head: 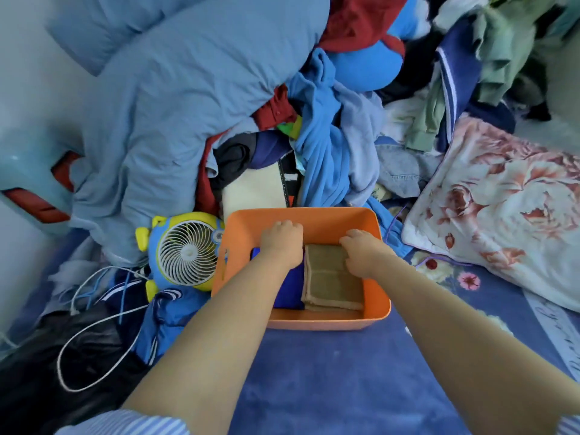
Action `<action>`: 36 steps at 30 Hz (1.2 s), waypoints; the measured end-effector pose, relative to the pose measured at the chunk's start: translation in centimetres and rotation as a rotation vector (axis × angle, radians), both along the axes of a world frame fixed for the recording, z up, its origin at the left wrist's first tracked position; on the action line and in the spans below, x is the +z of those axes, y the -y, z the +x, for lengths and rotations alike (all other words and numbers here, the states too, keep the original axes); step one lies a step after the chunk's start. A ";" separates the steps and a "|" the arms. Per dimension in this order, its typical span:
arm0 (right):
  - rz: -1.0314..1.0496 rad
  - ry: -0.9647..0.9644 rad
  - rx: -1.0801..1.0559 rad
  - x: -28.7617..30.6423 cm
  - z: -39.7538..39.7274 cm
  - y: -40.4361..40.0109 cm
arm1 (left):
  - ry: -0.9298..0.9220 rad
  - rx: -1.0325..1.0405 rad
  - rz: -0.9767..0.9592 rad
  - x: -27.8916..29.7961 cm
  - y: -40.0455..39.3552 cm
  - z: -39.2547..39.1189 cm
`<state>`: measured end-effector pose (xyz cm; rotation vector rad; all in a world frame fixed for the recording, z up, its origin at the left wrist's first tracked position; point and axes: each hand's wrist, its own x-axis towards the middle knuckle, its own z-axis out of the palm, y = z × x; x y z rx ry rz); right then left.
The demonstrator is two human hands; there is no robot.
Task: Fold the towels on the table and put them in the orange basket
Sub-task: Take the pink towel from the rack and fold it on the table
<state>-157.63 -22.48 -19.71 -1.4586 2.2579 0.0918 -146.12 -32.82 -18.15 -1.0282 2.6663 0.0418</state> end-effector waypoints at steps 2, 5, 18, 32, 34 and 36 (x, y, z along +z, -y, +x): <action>-0.047 -0.012 0.013 3.4 1.6 -1.8 | -0.039 0.001 -0.050 3.5 -2.0 1.9; -0.145 -0.032 0.049 8.2 3.9 -4.4 | -0.080 -0.015 -0.123 8.0 -5.2 4.4; -0.446 -0.269 -0.164 22.7 15.1 -25.6 | -0.132 -0.262 -0.347 21.9 -23.8 13.8; -0.420 -0.465 -0.804 25.4 24.5 -63.9 | -0.231 -0.866 -0.204 22.1 -58.5 13.8; -0.381 -0.486 -0.907 25.4 25.7 -70.3 | -0.249 -0.974 -0.186 22.3 -64.5 13.1; -0.345 -0.512 -1.012 25.2 27.1 -77.0 | -0.266 -1.080 -0.160 22.6 -70.9 12.5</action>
